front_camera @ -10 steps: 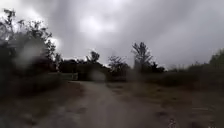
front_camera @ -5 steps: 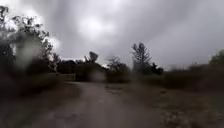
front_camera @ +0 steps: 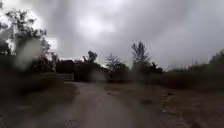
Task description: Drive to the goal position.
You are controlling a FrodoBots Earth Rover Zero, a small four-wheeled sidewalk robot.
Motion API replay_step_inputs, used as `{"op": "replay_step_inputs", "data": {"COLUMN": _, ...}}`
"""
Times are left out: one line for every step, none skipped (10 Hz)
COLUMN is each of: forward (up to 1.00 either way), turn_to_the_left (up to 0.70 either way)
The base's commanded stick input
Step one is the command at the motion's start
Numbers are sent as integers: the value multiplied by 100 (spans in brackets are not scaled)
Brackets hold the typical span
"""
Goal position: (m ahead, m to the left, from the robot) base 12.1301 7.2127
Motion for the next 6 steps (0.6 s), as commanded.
{"op": "replay_step_inputs", "data": {"forward": 70, "turn_to_the_left": 0}}
{"op": "replay_step_inputs", "data": {"forward": 70, "turn_to_the_left": 0}}
{"op": "replay_step_inputs", "data": {"forward": 70, "turn_to_the_left": 0}}
{"op": "replay_step_inputs", "data": {"forward": 70, "turn_to_the_left": 11}}
{"op": "replay_step_inputs", "data": {"forward": 70, "turn_to_the_left": 14}}
{"op": "replay_step_inputs", "data": {"forward": 70, "turn_to_the_left": 14}}
